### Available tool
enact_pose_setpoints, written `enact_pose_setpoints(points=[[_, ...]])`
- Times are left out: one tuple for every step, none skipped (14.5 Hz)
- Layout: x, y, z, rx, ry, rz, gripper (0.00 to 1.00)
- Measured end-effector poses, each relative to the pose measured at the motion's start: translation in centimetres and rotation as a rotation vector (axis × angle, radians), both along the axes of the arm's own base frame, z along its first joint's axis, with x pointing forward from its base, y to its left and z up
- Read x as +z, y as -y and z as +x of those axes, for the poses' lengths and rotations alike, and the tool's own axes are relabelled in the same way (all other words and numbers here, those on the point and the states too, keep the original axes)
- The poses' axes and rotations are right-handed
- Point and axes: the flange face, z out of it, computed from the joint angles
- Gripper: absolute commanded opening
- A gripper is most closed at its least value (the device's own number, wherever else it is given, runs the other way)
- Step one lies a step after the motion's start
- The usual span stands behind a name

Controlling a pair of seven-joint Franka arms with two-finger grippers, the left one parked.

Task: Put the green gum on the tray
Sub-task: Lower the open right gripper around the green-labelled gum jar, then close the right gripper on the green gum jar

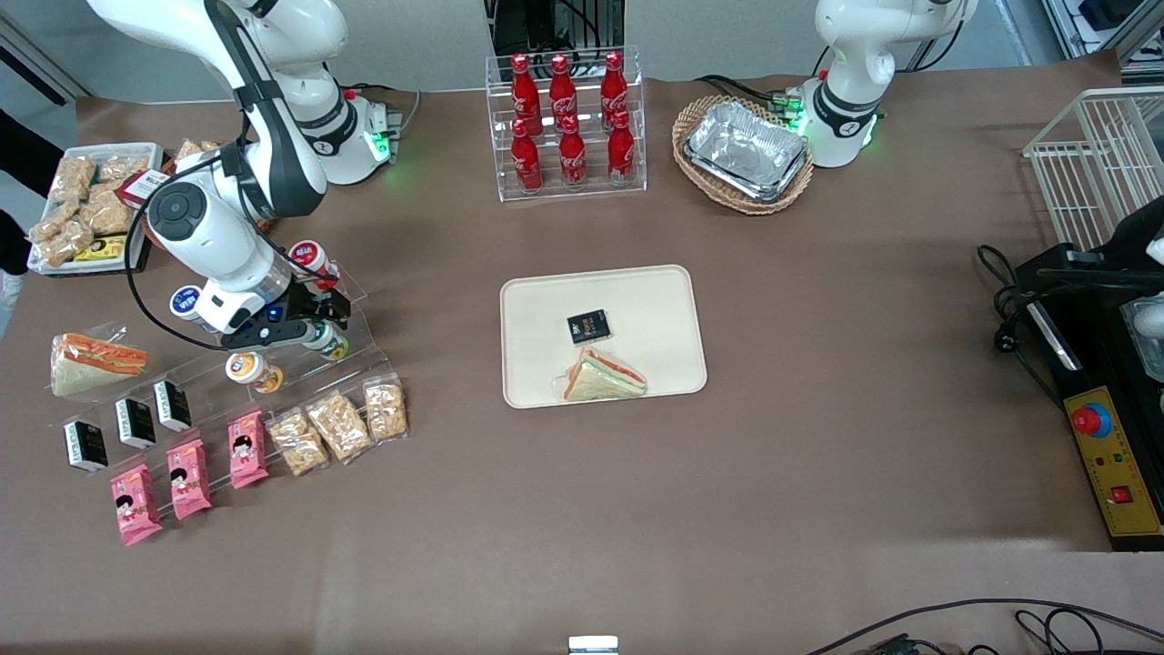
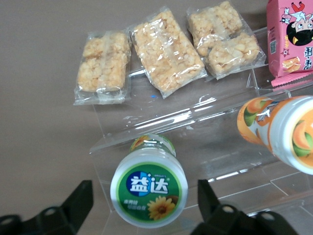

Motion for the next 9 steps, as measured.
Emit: enact_pose_setpoints(points=[[-0.05, -0.04, -0.04, 0.001, 0.001, 0.0, 0.2], [-0.11, -0.07, -0.09, 0.002, 0.0, 0.0, 0.12], [-0.15, -0.08, -0.12, 0.002, 0.0, 0.0, 0.05], [-0.13, -0.1, -0.13, 0.002, 0.0, 0.0, 0.04], [-0.13, -0.11, -0.13, 0.002, 0.0, 0.0, 0.03], [-0.13, -0.11, -0.13, 0.002, 0.001, 0.0, 0.03], [-0.12, -0.11, -0.13, 0.002, 0.001, 0.0, 0.03], [-0.11, -0.11, -0.13, 0.002, 0.001, 0.0, 0.03], [-0.07, -0.11, -0.13, 0.003, 0.002, 0.0, 0.03]])
